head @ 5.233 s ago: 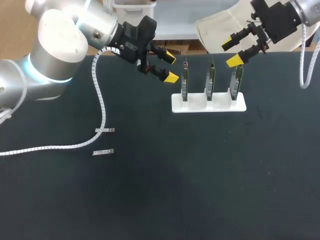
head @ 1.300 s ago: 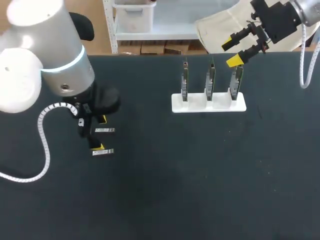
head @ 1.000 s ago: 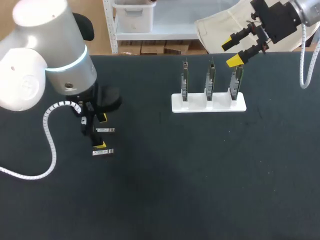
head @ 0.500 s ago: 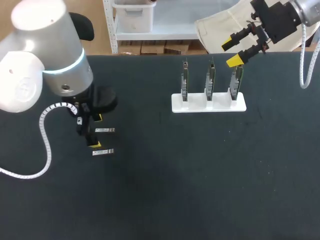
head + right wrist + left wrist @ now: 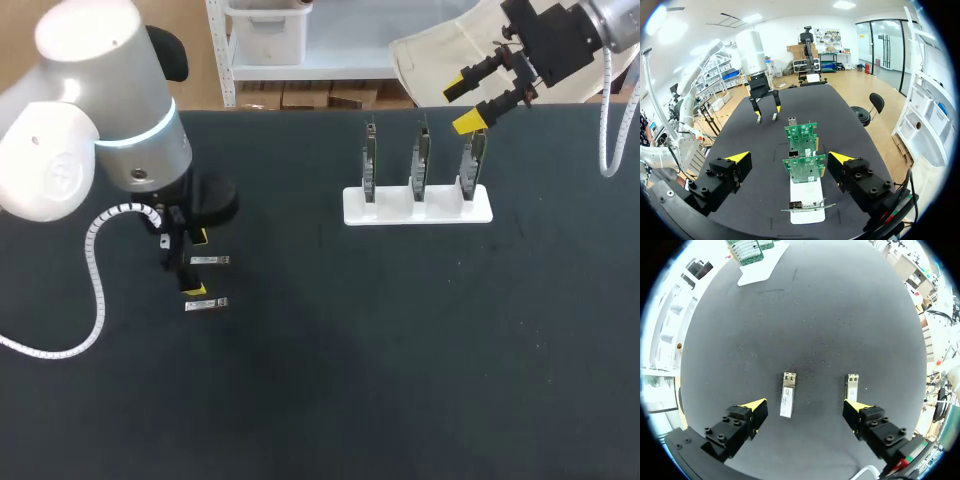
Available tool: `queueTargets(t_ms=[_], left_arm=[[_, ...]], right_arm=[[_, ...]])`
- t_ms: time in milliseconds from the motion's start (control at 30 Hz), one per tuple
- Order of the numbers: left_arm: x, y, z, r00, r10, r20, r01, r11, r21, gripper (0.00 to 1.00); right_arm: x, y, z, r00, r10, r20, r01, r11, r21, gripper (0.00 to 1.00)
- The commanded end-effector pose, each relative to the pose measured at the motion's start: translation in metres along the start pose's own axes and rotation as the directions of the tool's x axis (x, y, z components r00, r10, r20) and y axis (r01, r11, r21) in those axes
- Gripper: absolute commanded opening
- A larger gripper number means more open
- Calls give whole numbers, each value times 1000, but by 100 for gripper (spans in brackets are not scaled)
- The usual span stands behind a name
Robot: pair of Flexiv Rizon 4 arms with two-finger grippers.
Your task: Pick up the optical module with the left hand, and insert it into the network port with the right hand.
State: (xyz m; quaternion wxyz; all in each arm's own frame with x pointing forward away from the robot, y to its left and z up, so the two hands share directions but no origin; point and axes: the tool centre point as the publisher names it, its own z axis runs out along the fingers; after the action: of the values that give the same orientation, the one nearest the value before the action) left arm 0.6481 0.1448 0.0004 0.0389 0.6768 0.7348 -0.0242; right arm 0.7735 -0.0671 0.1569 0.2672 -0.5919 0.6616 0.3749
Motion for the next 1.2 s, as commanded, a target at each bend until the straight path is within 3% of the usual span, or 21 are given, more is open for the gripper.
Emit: queueTargets(t_ms=[33,1200], left_arm=[[-6,4,3,999,40,-22,-40,999,-6,100],[2,8,11,1000,-22,-16,22,1000,-7,100]], right_arm=[[0,1,0,1000,0,-1,0,1000,4,100],[0,1,0,1000,0,-1,0,1000,4,100]])
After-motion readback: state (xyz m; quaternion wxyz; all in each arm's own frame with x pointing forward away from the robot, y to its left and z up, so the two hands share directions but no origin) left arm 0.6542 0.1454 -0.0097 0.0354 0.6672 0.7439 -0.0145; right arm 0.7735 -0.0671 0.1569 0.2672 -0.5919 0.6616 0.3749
